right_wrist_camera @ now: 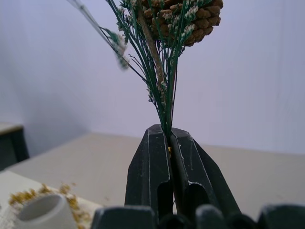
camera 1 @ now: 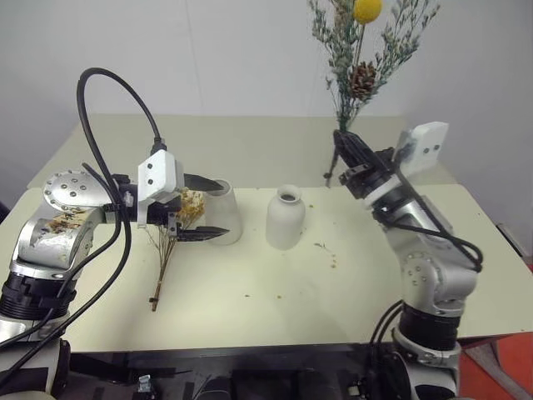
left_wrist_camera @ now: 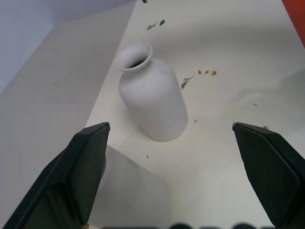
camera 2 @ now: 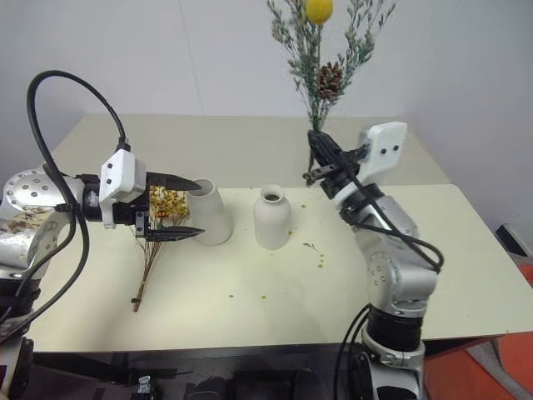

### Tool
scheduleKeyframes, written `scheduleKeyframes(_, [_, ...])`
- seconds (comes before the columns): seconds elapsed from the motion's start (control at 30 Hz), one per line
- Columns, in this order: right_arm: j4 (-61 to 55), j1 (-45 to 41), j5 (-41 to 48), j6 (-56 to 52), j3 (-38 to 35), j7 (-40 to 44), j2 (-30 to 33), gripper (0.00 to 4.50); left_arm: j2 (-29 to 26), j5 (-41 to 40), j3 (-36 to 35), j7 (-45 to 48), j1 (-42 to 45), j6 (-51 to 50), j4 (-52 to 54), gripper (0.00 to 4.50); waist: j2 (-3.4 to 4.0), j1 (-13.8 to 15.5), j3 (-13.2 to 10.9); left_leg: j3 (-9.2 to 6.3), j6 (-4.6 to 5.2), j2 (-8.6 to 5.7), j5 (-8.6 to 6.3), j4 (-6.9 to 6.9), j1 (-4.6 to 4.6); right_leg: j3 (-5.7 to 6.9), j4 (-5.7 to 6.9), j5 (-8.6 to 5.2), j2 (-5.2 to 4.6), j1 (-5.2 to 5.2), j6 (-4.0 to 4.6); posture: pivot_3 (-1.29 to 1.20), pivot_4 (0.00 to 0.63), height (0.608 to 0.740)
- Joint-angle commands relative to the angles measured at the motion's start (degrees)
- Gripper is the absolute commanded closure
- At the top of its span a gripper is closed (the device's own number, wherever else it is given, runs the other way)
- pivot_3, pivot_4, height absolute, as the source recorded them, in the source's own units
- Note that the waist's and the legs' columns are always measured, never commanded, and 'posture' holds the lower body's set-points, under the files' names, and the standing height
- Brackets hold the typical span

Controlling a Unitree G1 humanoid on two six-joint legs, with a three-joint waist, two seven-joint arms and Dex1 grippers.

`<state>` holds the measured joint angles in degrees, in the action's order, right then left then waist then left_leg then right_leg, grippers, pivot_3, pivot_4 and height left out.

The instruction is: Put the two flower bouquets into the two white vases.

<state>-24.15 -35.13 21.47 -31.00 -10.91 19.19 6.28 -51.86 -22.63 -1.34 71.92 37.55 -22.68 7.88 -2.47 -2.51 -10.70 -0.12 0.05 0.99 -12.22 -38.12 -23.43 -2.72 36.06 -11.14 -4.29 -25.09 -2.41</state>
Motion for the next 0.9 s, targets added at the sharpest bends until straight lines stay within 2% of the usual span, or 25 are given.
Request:
scheduleKeyframes(0.03, [-0.57,-0.11,-0.39,6.28,2.19,-0.83,-1.32,4.48,-1.49,-1.27,-2.63,-0.58,-0.30,-0.65,1.65,0.00,0.01,0.07,-0.01,0.00,0.00,-0.01,0.00,0.00,0.00,0.00,0.00,0.00,0.00,0.00,0.00,0.00,0.150,0.740])
scheduleKeyframes(0.33, [6.84,-0.31,-0.31,11.84,7.01,-0.83,-4.59,4.48,-1.24,-2.51,-3.33,-1.81,-0.93,-2.06,1.70,0.00,0.01,-0.04,-0.01,0.00,0.00,0.01,0.00,0.00,0.03,0.01,0.02,0.00,0.02,0.01,0.02,0.00,0.150,0.740])
scheduleKeyframes(0.7, [19.05,-0.32,-2.69,20.38,9.91,3.40,-3.86,4.48,-1.85,-3.11,-3.91,-2.95,-1.52,-2.54,2.99,0.00,0.02,-0.07,-0.01,-0.01,0.00,0.01,0.00,0.00,0.04,0.01,0.02,0.00,0.02,0.01,0.02,0.00,0.150,0.740])
scheduleKeyframes(0.9, [21.07,1.70,-3.51,23.48,10.86,4.40,-3.86,4.48,-1.90,-3.13,-4.05,-3.30,-1.02,-2.37,3.46,0.00,0.02,-0.07,-0.01,-0.01,0.00,0.01,0.00,0.00,0.03,0.01,0.01,0.00,0.02,0.01,0.02,0.00,0.150,0.740])
